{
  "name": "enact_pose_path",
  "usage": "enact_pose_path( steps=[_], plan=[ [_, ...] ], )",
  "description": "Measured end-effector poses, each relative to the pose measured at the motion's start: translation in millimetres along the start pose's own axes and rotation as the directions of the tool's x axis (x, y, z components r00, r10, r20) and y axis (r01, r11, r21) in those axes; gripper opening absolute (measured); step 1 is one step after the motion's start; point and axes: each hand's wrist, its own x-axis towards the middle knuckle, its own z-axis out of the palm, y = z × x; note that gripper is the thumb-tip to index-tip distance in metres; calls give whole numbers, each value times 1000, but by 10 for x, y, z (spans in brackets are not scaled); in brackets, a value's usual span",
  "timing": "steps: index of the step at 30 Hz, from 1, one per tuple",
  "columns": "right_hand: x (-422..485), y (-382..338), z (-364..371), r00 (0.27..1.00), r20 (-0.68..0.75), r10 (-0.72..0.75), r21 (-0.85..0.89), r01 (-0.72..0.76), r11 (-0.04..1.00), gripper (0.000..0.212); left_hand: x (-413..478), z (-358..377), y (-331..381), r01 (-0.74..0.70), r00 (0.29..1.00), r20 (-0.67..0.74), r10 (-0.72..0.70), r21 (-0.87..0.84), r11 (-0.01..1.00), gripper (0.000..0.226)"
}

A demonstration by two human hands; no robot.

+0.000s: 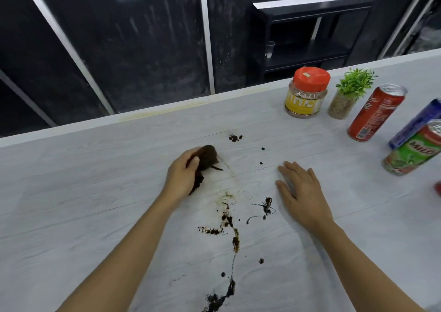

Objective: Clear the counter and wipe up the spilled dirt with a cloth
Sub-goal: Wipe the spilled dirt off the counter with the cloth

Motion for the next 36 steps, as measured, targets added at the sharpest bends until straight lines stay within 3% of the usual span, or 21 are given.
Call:
enact_pose_path(
  steps=[2,4,7,12,17,24,26,28,30,32,34,36],
  plan=[
    [8,1,4,1000,1,2,5,-2,1000,44,370,-4,-84,-5,998,-61,19,221,975,36],
    [14,6,2,1000,3,1,10,-1,1000,44,687,175,-136,-76,995,-23,98,465,882,41],
    [13,1,-8,1000,9,10,34,-10,999,50,1034,572,-49,-226,974,112,199,598,769,44],
    [4,-50,-46,997,-12,72,139,-69,988,48,1119,871,55,-470,866,420,273,496,730,43],
    [0,-61,-58,992,-29,119,245,-109,963,49,637,929,40,-656,706,616,349,384,650,43],
    [-25,-90,-111,991,-31,134,358,-114,927,46,-317,873,49,-770,525,779,343,263,581,45],
    [-62,-141,-176,986,-36,162,426,-131,895,44,-532,842,78,-712,499,814,298,188,677,42],
    [-159,-223,-259,994,-26,110,480,-84,873,41,-683,737,199,-411,572,794,205,62,909,37],
    [-287,-334,-315,997,32,-69,500,44,865,34,-782,554,289,-98,750,645,145,-108,989,32],
    [-385,-479,-340,943,210,-258,490,127,862,34,-873,300,274,-52,914,388,120,-181,982,31],
    [-403,-572,-315,830,419,-367,346,227,910,42,-994,53,176,-63,976,195,95,-163,985,30],
    [-372,-583,-243,776,468,-423,222,360,906,42,-1133,-145,38,-54,994,90,64,-112,992,30]
  ],
)
